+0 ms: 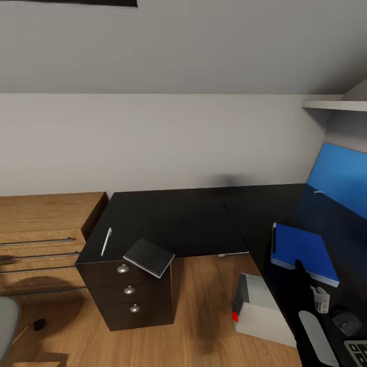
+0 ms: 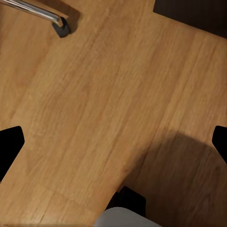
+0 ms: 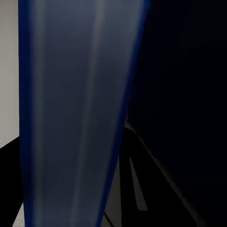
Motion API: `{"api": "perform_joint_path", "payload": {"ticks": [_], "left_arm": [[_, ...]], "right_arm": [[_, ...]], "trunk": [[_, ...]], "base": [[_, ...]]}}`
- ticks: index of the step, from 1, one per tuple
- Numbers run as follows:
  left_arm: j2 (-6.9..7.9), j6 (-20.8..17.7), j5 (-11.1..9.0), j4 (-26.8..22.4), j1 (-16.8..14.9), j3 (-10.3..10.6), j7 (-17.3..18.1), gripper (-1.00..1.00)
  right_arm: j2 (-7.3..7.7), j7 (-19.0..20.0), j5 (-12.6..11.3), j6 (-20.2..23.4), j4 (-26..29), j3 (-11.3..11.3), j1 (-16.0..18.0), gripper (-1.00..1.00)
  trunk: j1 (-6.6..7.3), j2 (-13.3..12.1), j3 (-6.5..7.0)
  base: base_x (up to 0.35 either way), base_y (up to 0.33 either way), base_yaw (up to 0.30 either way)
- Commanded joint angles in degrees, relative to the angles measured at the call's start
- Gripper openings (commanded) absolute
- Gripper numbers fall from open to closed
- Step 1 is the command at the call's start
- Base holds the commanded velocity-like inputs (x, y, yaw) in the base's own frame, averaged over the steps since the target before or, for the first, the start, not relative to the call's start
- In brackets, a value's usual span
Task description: In the bedroom, organize the workspace by keeping the computer under the desk, ensuring the monitor is on the desk, placing the keyboard on the desk next to the monitor, placing the mouse on the desk next to the keyboard, moving the folder from the swivel chair onto the desk next to the mouse, stacking the notebook on top of the folder with the pen on top of the notebook, and positioning the swivel chair next to the desk.
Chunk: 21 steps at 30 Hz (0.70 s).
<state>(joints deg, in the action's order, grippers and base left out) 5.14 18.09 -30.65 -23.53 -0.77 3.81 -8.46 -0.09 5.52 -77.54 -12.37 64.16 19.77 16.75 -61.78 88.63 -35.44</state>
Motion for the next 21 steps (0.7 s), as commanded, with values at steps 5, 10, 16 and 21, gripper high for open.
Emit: {"api": "perform_joint_path", "payload": {"ticks": [5, 10, 16, 21], "left_arm": [[0.05, 0.2, -0.2, 0.0, 0.0, 0.4, -0.4, 1.0], [0.05, 0.2, -0.2, 0.0, 0.0, 0.3, -0.4, 1.0], [0.05, 0.2, -0.2, 0.0, 0.0, 0.4, -0.4, 1.0], [0.05, 0.2, -0.2, 0.1, 0.0, 0.3, -0.4, 1.0]], "right_arm": [[0.0, 0.4, -0.6, -0.1, 0.0, 0.0, 0.0, -1.0], [0.01, 0.4, -0.6, -0.1, -0.1, 0.0, 0.0, -1.0], [0.01, 0.3, -0.5, -0.4, -0.2, 0.1, 0.0, -1.0], [0.01, 0.3, -0.4, -0.6, -0.3, 0.1, 0.0, -1.0]], "trunk": [[0.0, 0.0, -0.05], [0.0, 0.0, -0.05], [0.0, 0.0, -0.05], [0.0, 0.0, -0.05]], "base": [[0.0, -0.014, 0.0], [0.0, -0.001, 0.0], [0.0, 0.0, 0.0], [0.0, 0.0, 0.0]]}}
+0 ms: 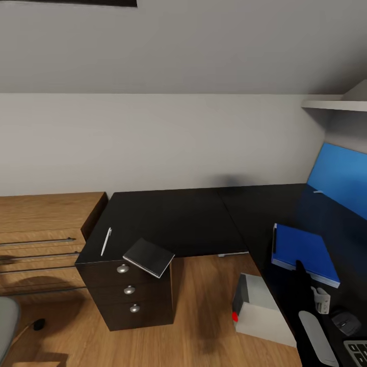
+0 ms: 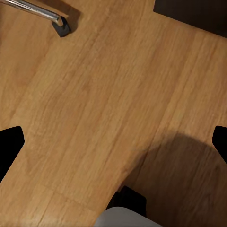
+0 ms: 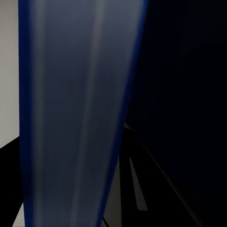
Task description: In the bedroom, organize the workspace by keeping the computer under the desk, ensuring the monitor is on the desk, placing the keyboard on the desk next to the monitor, placing the mouse on the desk next to the keyboard, moving the folder from the swivel chair onto the desk next to the mouse, stacking the notebook on top of the folder with the pen on top of the notebook, and positioning the swivel chair next to the desk.
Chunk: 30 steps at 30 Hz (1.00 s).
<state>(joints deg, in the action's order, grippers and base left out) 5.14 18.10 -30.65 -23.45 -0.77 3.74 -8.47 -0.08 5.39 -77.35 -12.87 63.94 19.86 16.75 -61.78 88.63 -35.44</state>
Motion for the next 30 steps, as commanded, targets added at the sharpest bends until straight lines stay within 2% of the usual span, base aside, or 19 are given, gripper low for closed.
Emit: {"api": "perform_joint_path", "payload": {"ticks": [1, 9, 16, 30], "left_arm": [[0.05, 0.2, -0.2, 0.0, 0.0, 0.4, -0.4, 1.0], [0.05, 0.2, -0.2, 0.0, 0.0, 0.4, -0.4, 1.0], [0.05, 0.2, -0.2, 0.0, 0.0, 0.4, -0.4, 1.0], [0.08, 0.2, -0.2, 0.0, 0.0, 0.4, -0.4, 1.0]], "right_arm": [[-0.01, 0.4, -0.6, -0.2, 0.0, 0.0, 0.0, -1.0], [-0.01, 0.3, -0.4, -0.6, 0.0, 0.0, 0.0, -1.0], [-0.01, -3.0, -0.2, -3.4, 0.0, -0.1, 0.0, -1.0], [-0.01, -3.1, -0.2, -3.5, 0.0, -0.1, 0.0, -1.0]], "trunk": [[0.0, 0.0, -0.05], [0.0, 0.0, -0.05], [0.0, 0.0, -0.05], [0.0, 0.0, -0.05]], "base": [[0.0, 0.0, 0.0], [0.0, 0.0, 0.0], [0.0, 0.0, 0.0], [0.048, 0.017, 0.0]]}}
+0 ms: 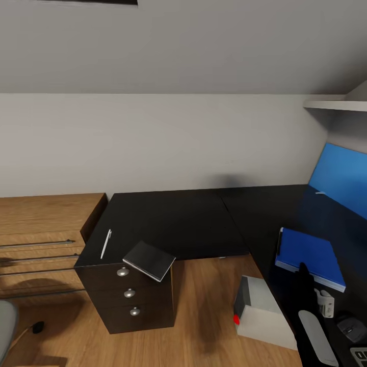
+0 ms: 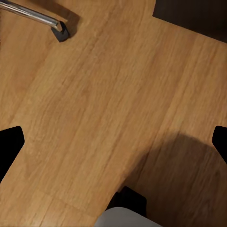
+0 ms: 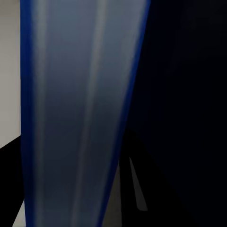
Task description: In the bedroom, organize the workspace by keeping the computer under the desk, ensuring the monitor is on the desk, placing the keyboard on the desk next to the monitor, placing the mouse on the desk next to the keyboard, moving the folder from the swivel chair onto the desk next to the mouse, stacking the notebook on top of the folder with the pen on top of the notebook, and positioning the swivel chair next to the desk.
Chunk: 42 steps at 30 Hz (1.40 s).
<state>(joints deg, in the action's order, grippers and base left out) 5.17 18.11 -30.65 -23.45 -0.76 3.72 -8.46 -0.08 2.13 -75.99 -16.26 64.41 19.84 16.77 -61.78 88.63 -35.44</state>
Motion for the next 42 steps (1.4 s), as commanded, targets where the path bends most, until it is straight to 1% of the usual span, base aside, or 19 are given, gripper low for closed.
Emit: {"api": "perform_joint_path", "payload": {"ticks": [1, 9, 12, 33, 37, 41, 42], "left_arm": [[0.04, 0.2, -0.2, 0.0, 0.0, 0.4, -0.4, 1.0], [0.02, 0.2, -0.5, -0.2, 0.0, 0.4, -0.6, 1.0], [0.02, 0.2, -0.5, -0.3, 0.0, 0.4, -0.7, 1.0], [0.17, 0.2, -0.7, -0.2, 0.0, 0.1, -0.6, 1.0], [0.19, 0.2, -0.7, -0.2, 0.0, 0.1, -0.6, 1.0], [0.19, 0.2, -0.7, -0.2, 0.0, 0.1, -0.6, 1.0], [0.19, 0.2, -0.7, -0.2, 0.0, 0.1, -0.6, 1.0]], "right_arm": [[-0.01, 0.2, -1.5, -0.1, -0.5, -0.1, 0.0, -1.0], [-0.01, 0.1, -1.5, -0.1, -0.5, -0.1, 0.0, -1.0], [-0.01, 0.1, -1.5, -0.1, -0.5, -0.1, 0.0, -1.0], [-0.01, 0.1, -1.6, 0.0, -0.5, -0.1, 0.0, -1.0], [-0.01, 0.1, -1.6, 0.0, -0.5, -0.1, 0.0, -1.0], [-0.08, 0.1, -1.5, -0.1, -0.4, -0.1, 0.0, -1.0], [-0.09, 0.1, -1.5, -0.1, -0.4, -0.1, 0.0, -1.0]], "trunk": [[0.0, 0.0, -0.06], [0.0, 0.0, -0.06], [-0.66, 1.2, -0.59], [-0.66, 1.2, -0.59], [0.22, -0.4, 0.12], [0.22, -0.4, 0.12], [0.44, -0.8, 0.3]], "base": [[0.008, 0.003, 0.0], [0.001, 0.0, 0.0], [0.0, 0.0, 0.0], [-0.037, 0.0, 0.0], [0.0, 0.0, 0.0], [0.0, 0.0, 0.0], [0.0, 0.0, 0.0]]}}
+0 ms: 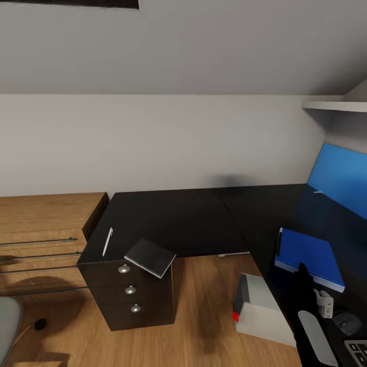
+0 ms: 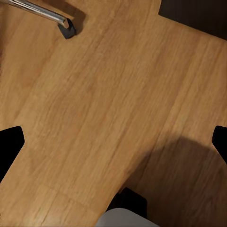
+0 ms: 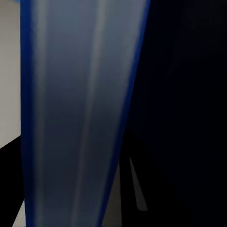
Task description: In the bedroom, organize the workspace by keeping the computer under the desk, ensuring the monitor is on the desk, placing the keyboard on the desk next to the monitor, placing the mouse on the desk next to the keyboard, moving the folder from the swivel chair onto the desk next to the mouse, stacking the notebook on top of the folder with the pen on top of the notebook, and positioning the swivel chair next to the desk.
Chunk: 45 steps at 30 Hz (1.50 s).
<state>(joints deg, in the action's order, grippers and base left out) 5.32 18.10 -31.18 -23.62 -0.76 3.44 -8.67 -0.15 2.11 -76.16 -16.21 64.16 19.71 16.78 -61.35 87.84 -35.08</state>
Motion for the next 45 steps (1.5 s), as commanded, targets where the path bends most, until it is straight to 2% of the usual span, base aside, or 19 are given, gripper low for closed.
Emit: {"api": "perform_joint_path", "payload": {"ticks": [1, 8, 27, 28, 45], "left_arm": [[0.04, 0.2, -0.2, 0.0, 0.0, 0.4, -0.4, 1.0], [0.04, 0.2, -0.2, 0.0, 0.0, 0.3, -0.4, 1.0], [-0.07, 0.2, 0.0, 0.1, 0.0, 0.4, -0.3, 1.0], [-0.05, 0.2, 0.0, 0.1, 0.0, 0.4, -0.3, 1.0], [-0.06, 0.2, 0.1, 0.1, 0.0, 0.4, -0.3, 1.0]], "right_arm": [[-0.02, 0.2, -1.4, -0.1, -0.1, 0.0, 0.0, -1.0], [-0.03, 0.2, -1.4, -0.1, 0.0, -0.1, 0.0, -1.0], [-0.12, 0.1, -1.4, -0.1, 0.2, -1.9, 0.0, -1.0], [-0.12, 0.1, -1.4, -0.1, 0.2, -1.9, 0.0, 1.0], [-0.12, 0.1, -1.4, -0.1, 0.2, -2.0, 0.0, 1.0]], "trunk": [[0.23, -0.4, 0.12], [0.89, -1.6, 0.66], [0.89, -1.6, 0.66], [0.89, -1.6, 0.66], [0.89, -1.6, 0.66]], "base": [[0.0, 0.0, 0.0], [0.0, 0.0, 0.0], [0.0, 0.0, 0.0], [0.0, 0.0, 0.0], [0.0, 0.0, 0.0]]}}
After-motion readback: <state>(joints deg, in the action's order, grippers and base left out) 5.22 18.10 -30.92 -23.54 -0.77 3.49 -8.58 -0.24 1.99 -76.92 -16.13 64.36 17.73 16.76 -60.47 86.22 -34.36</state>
